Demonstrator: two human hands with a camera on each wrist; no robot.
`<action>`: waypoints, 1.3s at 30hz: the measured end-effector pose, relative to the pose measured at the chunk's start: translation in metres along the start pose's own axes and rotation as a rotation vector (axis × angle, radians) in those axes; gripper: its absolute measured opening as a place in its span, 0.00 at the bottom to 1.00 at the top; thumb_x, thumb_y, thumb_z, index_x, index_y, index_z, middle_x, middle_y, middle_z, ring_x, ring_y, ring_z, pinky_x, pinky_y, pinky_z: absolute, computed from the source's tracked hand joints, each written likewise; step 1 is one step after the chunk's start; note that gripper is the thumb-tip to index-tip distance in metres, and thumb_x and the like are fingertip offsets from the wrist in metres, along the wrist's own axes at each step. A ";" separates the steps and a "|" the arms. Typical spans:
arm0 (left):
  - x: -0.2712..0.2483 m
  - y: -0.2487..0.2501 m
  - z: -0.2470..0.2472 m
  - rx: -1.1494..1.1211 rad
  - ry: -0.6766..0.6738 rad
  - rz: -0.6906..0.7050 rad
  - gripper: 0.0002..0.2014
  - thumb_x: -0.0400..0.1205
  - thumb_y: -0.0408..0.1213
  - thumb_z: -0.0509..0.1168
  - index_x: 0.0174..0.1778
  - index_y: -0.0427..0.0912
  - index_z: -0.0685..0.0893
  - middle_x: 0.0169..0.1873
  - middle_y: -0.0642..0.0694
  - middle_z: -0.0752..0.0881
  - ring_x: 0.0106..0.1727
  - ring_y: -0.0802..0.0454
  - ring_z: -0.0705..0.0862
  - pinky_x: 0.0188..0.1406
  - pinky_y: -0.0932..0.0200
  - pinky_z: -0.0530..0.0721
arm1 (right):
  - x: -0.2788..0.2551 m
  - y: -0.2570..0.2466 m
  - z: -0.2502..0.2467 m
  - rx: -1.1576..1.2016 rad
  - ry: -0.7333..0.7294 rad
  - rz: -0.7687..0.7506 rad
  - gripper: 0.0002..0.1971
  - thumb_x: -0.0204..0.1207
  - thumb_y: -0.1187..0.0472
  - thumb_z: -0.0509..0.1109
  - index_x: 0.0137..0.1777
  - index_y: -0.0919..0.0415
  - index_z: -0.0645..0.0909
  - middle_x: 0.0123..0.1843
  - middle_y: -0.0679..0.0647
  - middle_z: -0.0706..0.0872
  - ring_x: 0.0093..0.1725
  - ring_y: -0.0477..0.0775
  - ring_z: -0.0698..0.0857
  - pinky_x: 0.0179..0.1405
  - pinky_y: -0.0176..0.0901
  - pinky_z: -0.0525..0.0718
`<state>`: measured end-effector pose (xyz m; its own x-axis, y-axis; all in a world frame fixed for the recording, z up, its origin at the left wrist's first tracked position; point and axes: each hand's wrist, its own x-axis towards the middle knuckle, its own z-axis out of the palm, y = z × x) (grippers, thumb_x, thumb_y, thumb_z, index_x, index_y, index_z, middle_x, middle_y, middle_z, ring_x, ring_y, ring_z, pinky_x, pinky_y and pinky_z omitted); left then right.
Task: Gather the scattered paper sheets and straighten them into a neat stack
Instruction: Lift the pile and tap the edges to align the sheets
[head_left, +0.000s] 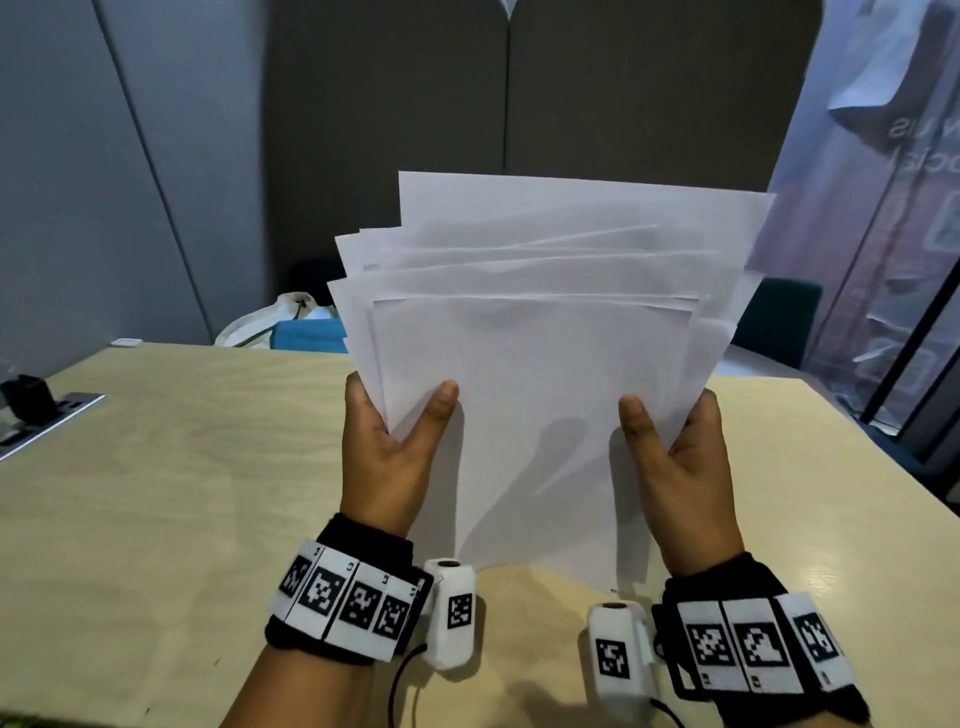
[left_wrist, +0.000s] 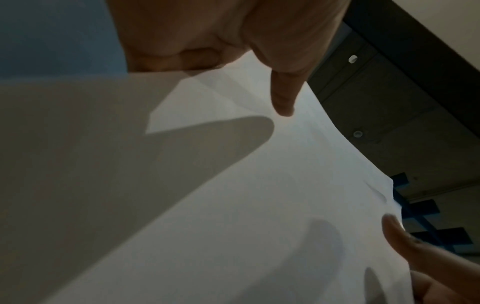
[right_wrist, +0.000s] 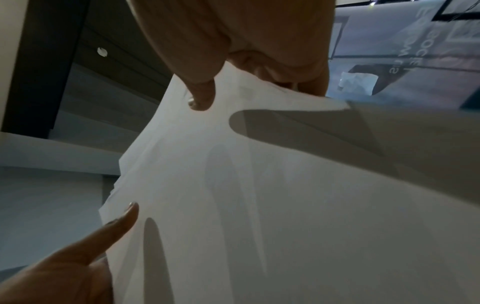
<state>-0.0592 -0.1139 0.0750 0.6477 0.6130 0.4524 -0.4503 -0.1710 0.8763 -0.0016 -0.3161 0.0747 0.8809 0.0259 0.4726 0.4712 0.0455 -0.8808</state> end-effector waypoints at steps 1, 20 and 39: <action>0.000 0.002 0.000 -0.003 -0.006 0.001 0.29 0.65 0.55 0.76 0.61 0.60 0.74 0.60 0.55 0.85 0.62 0.58 0.84 0.68 0.47 0.81 | 0.000 -0.002 0.000 0.003 -0.008 0.002 0.19 0.74 0.50 0.68 0.62 0.52 0.70 0.51 0.37 0.82 0.47 0.25 0.83 0.41 0.18 0.80; 0.005 0.016 0.010 0.017 -0.099 0.088 0.24 0.74 0.41 0.72 0.65 0.54 0.73 0.59 0.51 0.85 0.61 0.53 0.85 0.65 0.48 0.84 | 0.007 -0.024 0.002 0.004 0.010 -0.103 0.17 0.76 0.63 0.72 0.63 0.56 0.76 0.51 0.40 0.85 0.45 0.30 0.86 0.39 0.20 0.80; 0.028 0.049 0.017 0.348 -0.006 0.563 0.17 0.84 0.38 0.63 0.70 0.54 0.75 0.62 0.50 0.75 0.62 0.71 0.74 0.60 0.83 0.71 | 0.023 -0.063 0.021 -0.436 0.133 -0.409 0.23 0.79 0.51 0.67 0.74 0.48 0.70 0.67 0.52 0.65 0.54 0.24 0.69 0.53 0.03 0.63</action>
<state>-0.0526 -0.1185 0.1340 0.3752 0.3532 0.8570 -0.4972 -0.7037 0.5076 -0.0115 -0.2969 0.1414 0.6097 -0.0336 0.7919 0.7221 -0.3885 -0.5724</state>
